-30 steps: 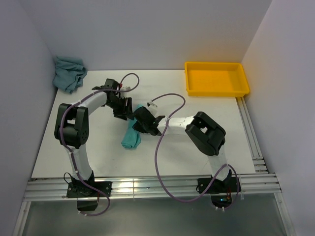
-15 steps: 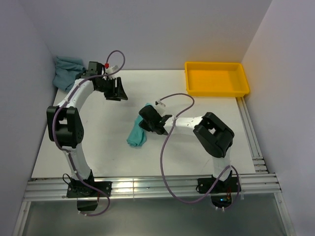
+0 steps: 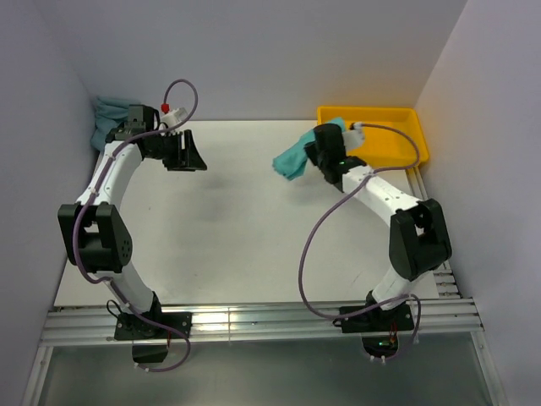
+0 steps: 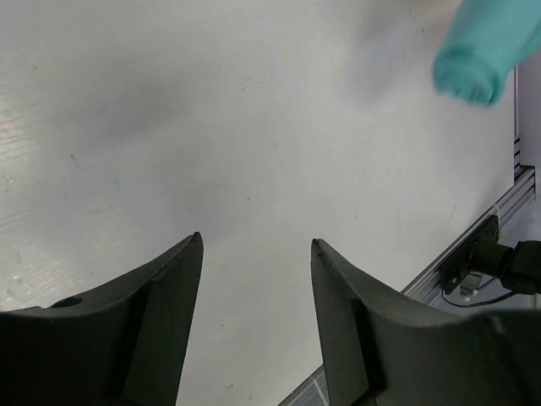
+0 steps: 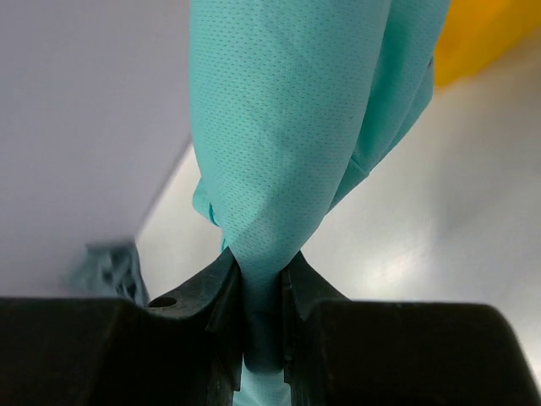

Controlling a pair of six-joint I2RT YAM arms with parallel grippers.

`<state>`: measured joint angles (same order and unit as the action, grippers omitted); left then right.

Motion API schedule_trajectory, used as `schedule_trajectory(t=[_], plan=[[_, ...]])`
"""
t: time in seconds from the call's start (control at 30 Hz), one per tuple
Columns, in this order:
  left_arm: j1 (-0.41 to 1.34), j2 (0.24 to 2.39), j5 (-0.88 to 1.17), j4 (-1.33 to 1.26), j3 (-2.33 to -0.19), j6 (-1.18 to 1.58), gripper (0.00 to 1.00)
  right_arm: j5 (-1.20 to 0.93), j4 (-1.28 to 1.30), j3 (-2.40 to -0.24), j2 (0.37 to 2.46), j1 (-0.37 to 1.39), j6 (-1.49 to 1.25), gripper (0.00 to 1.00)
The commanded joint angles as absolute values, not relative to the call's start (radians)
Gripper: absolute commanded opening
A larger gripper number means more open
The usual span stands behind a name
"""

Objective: Roll the t-shirts
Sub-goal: Place the rolled tshirt into the container

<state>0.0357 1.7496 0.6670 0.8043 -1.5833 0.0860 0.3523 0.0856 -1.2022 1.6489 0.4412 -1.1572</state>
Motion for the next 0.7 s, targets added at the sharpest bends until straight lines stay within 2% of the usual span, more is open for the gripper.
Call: schedule_trajectory(t=[0.0, 0.3, 0.67], plan=[[0.031, 1.694, 0.7, 0.815, -1.562, 0.052, 0.59, 0.397, 0.077, -1.265, 1.6, 0.29, -1.149, 0.0], [0.031, 1.707, 0.71, 0.818, -1.558, 0.055, 0.59, 0.456, 0.126, -1.518, 1.817, 0.043, -1.199, 0.0], [0.031, 1.759, 0.735, 0.801, -1.583, 0.084, 0.59, 0.33, 0.178, -2.041, 2.345, -0.1, -1.315, 0.0]])
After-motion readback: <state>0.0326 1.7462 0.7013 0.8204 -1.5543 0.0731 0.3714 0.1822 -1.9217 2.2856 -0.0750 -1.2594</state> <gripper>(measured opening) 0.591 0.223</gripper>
